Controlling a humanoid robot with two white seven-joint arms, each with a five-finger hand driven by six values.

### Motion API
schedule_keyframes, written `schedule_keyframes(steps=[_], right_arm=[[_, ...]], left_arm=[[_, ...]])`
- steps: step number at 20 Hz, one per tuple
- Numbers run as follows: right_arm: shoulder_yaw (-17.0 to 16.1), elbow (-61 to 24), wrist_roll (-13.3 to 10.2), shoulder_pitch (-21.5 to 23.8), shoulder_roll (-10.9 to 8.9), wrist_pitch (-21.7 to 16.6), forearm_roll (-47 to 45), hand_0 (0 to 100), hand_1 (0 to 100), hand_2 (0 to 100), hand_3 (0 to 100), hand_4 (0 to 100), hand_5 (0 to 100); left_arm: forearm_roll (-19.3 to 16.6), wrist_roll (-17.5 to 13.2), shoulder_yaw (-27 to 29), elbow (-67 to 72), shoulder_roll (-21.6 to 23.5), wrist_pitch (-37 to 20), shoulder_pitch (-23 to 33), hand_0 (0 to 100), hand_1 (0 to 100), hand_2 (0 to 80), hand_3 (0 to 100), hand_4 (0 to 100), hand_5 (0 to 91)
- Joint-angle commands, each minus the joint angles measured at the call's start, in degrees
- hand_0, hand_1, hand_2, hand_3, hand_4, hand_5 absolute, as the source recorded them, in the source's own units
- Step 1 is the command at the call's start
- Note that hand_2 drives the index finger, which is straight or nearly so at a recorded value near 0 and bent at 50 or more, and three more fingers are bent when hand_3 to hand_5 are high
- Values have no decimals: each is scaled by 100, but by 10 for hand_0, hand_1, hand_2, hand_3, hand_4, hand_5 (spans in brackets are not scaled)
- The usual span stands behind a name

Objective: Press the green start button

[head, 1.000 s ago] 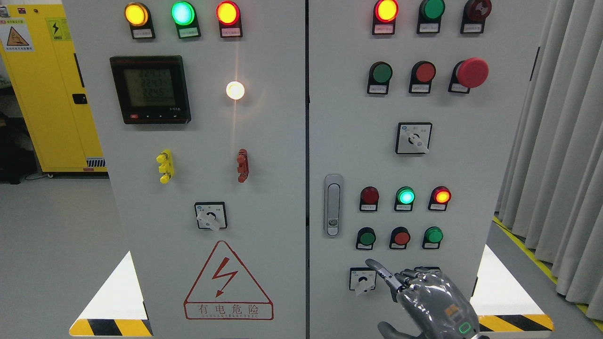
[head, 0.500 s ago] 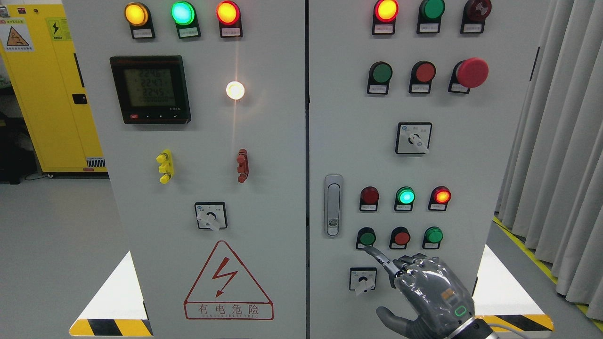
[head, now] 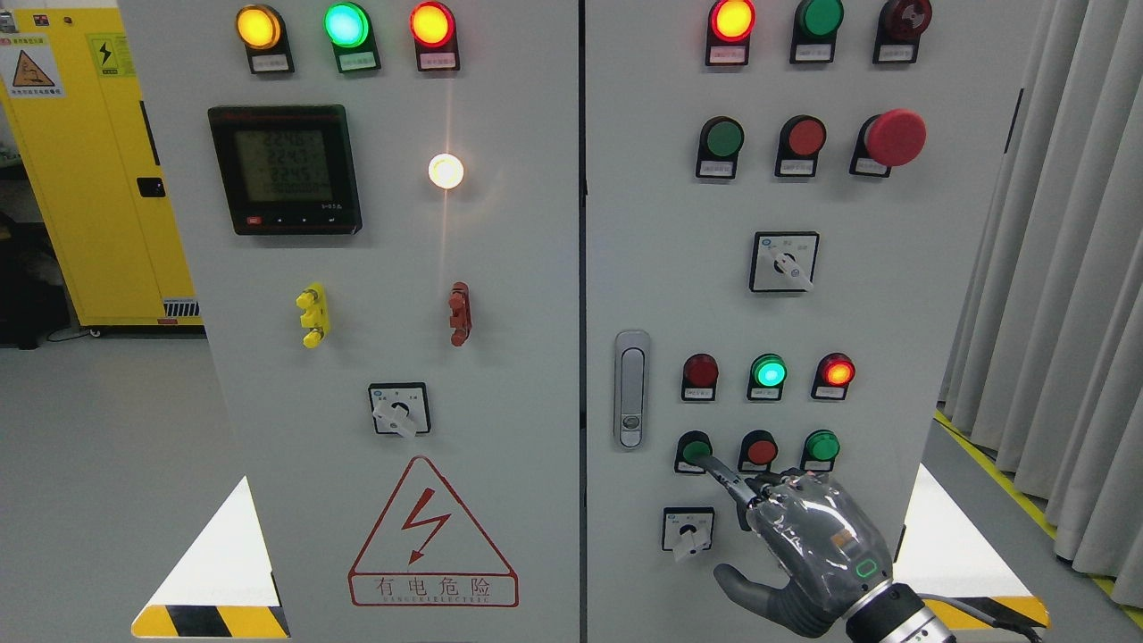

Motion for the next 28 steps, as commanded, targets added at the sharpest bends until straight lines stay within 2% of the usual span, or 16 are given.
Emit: schedule_keyframes(steps=[1,9,15,17,20,21,22,23,24,25,26,27,28], right_arm=[[-37,363,15,-140,1,81,-18,266,722,0,679,715,632],[-29,241,-29,-79,1,55,-62,274,721,0,675,713,630],[-90,-365,-90,448,18,19,-106,281,718,0,664,707,623],[-90,-489,-187,536,106,28,-341,284,716,0,664,706,619],[-116,-664,-196,554,115,46,-904,288,711,0,669,674,565],[-125,-752,-196,554,115,37,-1106,288,702,0,628,618,490],[-125,-822,-187,563,124,37,-1421,291,681,0,534,526,404],[-117,-919,-135,598,124,37,-1911,293,678,0,463,469,362],[-64,-989,-108,668,124,46,-2543,294,668,0,351,358,289],[-20,-1060,-73,747,124,81,-3210,295,662,0,293,303,258],[15,-1113,40,809,124,125,-3843,296,660,0,293,303,261],[85,-1131,215,853,124,247,-4346,295,643,0,156,175,137],[129,-1183,400,940,124,413,-4786,294,635,0,122,154,105]], left_arm=[[0,0,-1,-158,-2,1,97,120,556,0,0,0,0],[0,0,-1,-167,-2,1,97,120,556,0,0,0,0],[0,0,-1,-167,-2,1,97,120,556,0,0,0,0],[0,0,-1,-167,-2,1,97,120,556,0,0,0,0],[0,0,-1,-167,-2,1,97,120,556,0,0,0,0],[0,0,-1,-158,-2,1,88,120,556,0,0,0,0],[0,0,-1,-167,-2,1,97,120,556,0,0,0,0],[0,0,-1,-167,-2,1,88,120,556,0,0,0,0],[0,0,-1,-158,-2,1,97,120,556,0,0,0,0],[0,0,-1,-167,-2,1,97,120,556,0,0,0,0],[0,0,-1,-167,-2,1,97,120,556,0,0,0,0],[0,0,-1,-167,-2,1,97,120,556,0,0,0,0],[0,0,-1,-167,-2,1,88,120,556,0,0,0,0]])
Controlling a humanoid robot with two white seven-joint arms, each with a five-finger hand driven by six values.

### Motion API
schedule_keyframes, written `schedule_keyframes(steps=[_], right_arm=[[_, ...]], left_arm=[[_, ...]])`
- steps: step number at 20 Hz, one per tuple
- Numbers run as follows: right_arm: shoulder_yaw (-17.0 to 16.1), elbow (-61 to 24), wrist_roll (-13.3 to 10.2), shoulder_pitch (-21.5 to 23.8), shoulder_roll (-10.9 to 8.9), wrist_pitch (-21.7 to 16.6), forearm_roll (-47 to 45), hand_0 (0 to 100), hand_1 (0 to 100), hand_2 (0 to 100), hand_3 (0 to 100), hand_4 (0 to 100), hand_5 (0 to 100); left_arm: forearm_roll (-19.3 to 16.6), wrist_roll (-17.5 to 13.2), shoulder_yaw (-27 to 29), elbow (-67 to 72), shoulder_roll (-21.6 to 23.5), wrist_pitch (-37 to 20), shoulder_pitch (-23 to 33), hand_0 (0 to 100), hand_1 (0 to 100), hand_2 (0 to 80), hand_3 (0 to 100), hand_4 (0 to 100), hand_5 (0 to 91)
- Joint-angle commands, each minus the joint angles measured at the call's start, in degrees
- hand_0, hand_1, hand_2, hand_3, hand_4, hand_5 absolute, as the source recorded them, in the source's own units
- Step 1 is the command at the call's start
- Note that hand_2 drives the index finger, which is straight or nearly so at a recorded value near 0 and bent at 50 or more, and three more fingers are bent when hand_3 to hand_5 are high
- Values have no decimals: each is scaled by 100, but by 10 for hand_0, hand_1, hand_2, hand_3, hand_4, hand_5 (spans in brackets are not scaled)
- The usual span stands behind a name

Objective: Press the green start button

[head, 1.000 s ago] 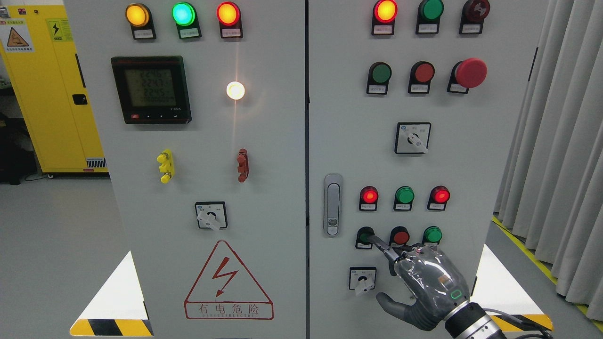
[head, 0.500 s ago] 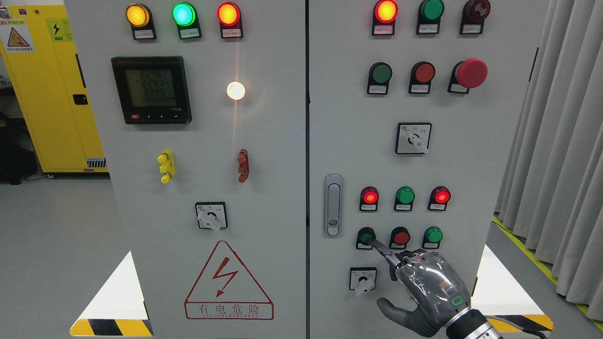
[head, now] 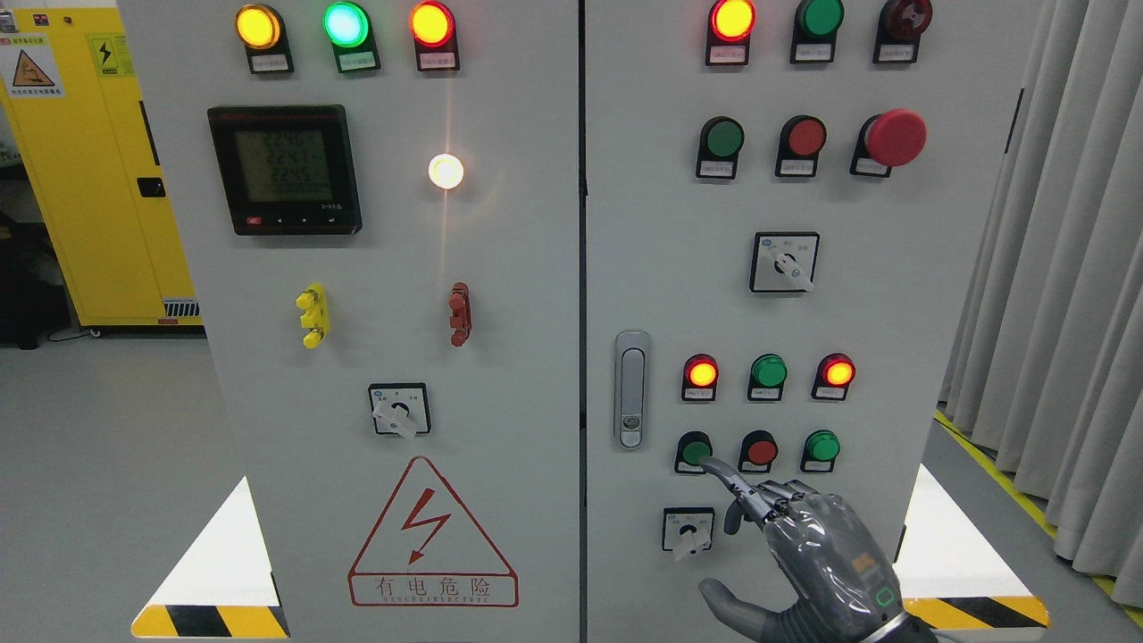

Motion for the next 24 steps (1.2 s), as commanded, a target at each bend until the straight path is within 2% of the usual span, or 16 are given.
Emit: schedule_keyframes(steps=[1,2,4,9,11,16,24], right_arm=[[133,-652,444,386,40,397,-2642,292,627,0,108,139,83],[133,-678,480,474,40,555,-3073,293,612,0,38,93,12],[151,-722,489,668,40,784,-3812,300,594,0,1,61,0],[142,-749,524,835,32,926,-4491,311,572,0,0,44,0],[142,-758,603,897,40,1022,-4536,317,576,0,0,49,0],[221,-758,603,1090,40,1031,-4553,324,580,0,0,65,0],[265,-758,603,1064,32,1075,-4791,306,586,0,0,103,0]], left_arm=[[0,-1,0,-167,0,1,97,120,556,0,0,0,0],[0,-1,0,-167,0,1,97,120,556,0,0,0,0],[0,-1,0,-167,0,1,97,120,556,0,0,0,0],[0,-1,0,-158,0,1,97,120,556,0,0,0,0],[0,-1,0,-167,0,1,97,120,556,0,0,0,0],[0,-1,0,-167,0,1,97,120,556,0,0,0,0],[0,-1,0,-167,0,1,97,120,556,0,0,0,0]])
